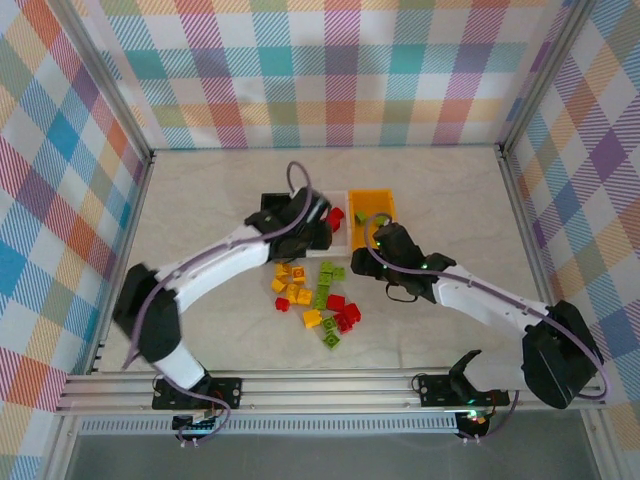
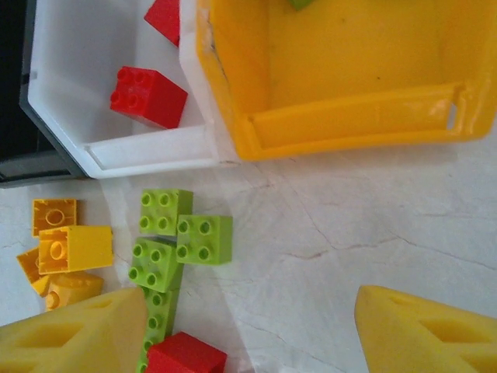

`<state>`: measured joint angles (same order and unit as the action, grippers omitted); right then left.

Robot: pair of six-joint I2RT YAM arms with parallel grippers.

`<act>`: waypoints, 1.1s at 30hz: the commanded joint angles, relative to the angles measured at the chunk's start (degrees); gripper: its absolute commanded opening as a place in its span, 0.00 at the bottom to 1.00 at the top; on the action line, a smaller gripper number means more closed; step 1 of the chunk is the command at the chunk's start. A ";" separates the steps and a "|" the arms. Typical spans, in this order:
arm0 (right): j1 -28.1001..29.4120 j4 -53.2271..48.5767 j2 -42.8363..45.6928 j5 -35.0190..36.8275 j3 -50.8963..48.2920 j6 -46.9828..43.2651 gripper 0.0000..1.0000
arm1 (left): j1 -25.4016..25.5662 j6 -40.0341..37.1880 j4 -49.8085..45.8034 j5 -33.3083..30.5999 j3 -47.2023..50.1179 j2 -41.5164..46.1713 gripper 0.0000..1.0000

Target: Sort the legos into containers by color

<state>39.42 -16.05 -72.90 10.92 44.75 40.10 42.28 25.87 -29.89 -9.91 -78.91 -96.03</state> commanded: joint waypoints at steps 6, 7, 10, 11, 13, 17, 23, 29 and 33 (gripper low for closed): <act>0.13 -2.35 4.53 1.30 -2.69 2.02 0.72 | -4.44 -4.33 -6.53 1.13 -20.41 -18.65 0.35; 0.13 -2.34 4.84 1.22 -2.80 2.00 0.72 | -4.58 -4.55 -7.60 0.66 -22.49 -20.22 0.36; 0.13 -2.40 5.31 0.95 -2.78 2.27 0.72 | -5.27 -4.76 -9.36 0.14 -25.76 -22.86 0.52; 0.13 -2.40 5.44 0.95 -2.74 2.35 0.73 | -5.45 -4.70 -9.42 0.33 -26.02 -22.99 0.62; 0.13 -2.66 5.74 1.12 -2.65 2.52 0.74 | -5.46 -4.43 -8.94 1.06 -25.17 -21.74 0.75; 0.11 -2.58 6.32 1.30 -2.72 2.70 0.74 | -4.66 -2.92 -5.16 3.45 -17.22 -13.47 0.82; 0.14 -1.40 6.52 0.83 -3.53 3.00 0.74 | -2.22 0.32 0.48 4.43 4.88 4.29 0.90; 0.10 0.28 5.34 0.00 -4.13 3.42 0.74 | -0.03 1.95 3.47 4.20 20.62 12.05 0.92; 0.13 0.33 5.12 -0.11 -3.87 3.50 0.74 | 0.24 0.95 6.07 4.47 21.84 8.77 0.89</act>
<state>39.42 -17.17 -67.77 11.31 41.10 42.89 42.15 26.55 -27.90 -5.78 -57.76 -85.43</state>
